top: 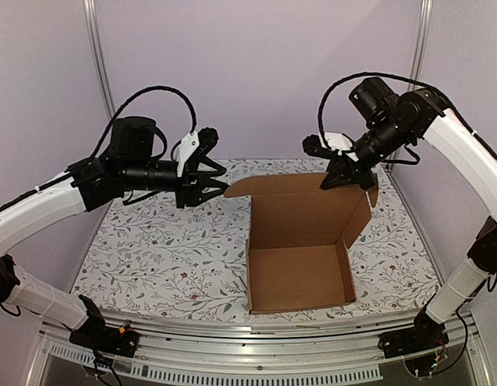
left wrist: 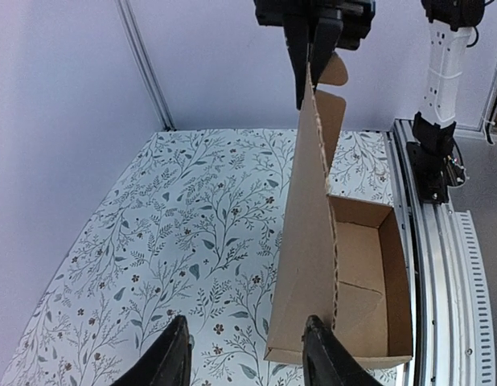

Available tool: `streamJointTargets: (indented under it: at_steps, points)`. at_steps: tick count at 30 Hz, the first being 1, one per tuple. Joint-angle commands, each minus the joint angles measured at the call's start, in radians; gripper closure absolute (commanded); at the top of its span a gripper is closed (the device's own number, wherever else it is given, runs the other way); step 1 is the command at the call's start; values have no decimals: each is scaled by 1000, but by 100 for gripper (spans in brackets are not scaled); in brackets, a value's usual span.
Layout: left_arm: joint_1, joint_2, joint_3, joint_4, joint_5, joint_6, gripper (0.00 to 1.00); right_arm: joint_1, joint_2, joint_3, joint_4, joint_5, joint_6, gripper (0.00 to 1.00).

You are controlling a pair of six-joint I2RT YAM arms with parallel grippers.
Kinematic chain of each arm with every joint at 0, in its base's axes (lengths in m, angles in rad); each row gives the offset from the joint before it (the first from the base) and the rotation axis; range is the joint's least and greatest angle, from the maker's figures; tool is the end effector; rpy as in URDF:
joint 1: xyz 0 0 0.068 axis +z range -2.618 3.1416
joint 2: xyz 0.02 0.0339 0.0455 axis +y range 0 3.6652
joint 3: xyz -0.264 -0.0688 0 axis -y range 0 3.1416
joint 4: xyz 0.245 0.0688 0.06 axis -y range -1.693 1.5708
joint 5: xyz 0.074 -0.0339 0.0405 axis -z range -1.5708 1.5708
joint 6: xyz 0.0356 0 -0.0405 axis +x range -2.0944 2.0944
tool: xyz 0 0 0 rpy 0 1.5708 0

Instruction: Fold the paper box

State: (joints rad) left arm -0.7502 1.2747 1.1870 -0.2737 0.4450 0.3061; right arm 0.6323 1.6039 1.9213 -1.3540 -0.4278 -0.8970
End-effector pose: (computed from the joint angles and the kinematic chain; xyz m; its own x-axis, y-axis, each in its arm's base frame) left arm 0.2028 -0.2100 0.3668 0.0276 0.3461 -0.9378 0.9456 0.2952 0.1367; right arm 0.2308 0.1874 0.4193 0.1202 -0.7934 -0.5967 -0.9844 -0.0174 -0.1751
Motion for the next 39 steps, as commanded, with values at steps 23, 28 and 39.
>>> streamJointTargets:
  at_steps: [23,28,39]
  points:
    - [-123,99,67,-38,112,51,51,3,90,77,-148,-37,95,100]
    - [-138,149,103,-12,133,41,54,4,98,77,-140,-82,108,100]
    - [-156,229,146,44,106,10,78,4,89,69,-158,-121,82,99]
